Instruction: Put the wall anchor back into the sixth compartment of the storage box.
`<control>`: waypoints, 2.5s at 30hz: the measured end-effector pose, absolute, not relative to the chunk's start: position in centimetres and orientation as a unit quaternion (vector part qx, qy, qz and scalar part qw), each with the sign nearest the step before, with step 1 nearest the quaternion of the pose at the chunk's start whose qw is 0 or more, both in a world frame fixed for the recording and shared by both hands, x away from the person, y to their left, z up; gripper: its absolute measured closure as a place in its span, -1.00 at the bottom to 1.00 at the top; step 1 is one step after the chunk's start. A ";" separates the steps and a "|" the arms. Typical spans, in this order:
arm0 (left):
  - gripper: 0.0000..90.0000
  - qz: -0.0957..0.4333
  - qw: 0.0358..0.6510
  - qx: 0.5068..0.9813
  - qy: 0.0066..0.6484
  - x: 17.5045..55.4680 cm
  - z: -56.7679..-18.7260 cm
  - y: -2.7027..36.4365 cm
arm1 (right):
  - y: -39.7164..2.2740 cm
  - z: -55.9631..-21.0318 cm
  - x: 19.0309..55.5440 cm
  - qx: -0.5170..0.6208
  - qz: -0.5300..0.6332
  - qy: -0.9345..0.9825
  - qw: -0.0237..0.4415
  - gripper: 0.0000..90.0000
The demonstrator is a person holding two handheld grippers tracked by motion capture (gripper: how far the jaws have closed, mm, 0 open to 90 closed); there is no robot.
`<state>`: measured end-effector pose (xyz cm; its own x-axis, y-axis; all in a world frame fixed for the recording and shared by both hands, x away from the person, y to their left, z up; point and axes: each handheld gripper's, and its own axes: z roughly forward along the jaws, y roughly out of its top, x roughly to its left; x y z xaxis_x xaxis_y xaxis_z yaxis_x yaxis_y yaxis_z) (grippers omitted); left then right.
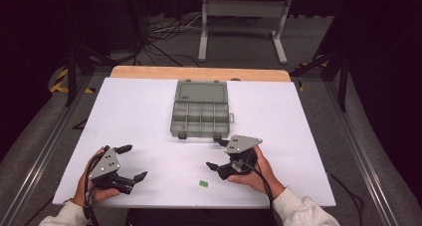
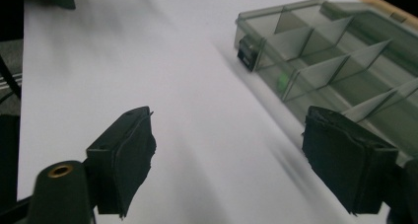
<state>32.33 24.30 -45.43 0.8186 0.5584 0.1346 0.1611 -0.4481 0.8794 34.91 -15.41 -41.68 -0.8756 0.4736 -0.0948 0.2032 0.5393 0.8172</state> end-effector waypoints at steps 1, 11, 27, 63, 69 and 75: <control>-0.93 0.208 0.478 0.825 0.217 32.3 -45.4 24.3 | -15.4 -41.8 34.8 0.196 0.436 0.865 0.151 -0.58; -0.93 0.208 0.479 0.824 0.220 32.3 -45.4 24.3 | -14.9 -43.8 33.9 0.185 0.413 0.884 0.117 -0.55; -0.93 0.206 0.477 0.826 0.217 32.4 -45.5 24.2 | -13.3 -45.5 33.7 0.166 0.380 0.904 0.102 -0.29; -0.93 0.209 0.479 0.825 0.216 32.3 -45.4 24.2 | -13.6 -43.3 34.2 0.142 0.413 0.892 0.115 0.90; -0.93 0.208 0.479 0.825 0.216 32.3 -45.4 24.2 | -14.2 -42.1 35.0 0.154 0.429 0.880 0.133 0.90; -0.93 0.208 0.480 0.825 0.215 32.3 -45.4 24.2 | -14.3 -41.1 35.7 0.162 0.442 0.870 0.146 0.90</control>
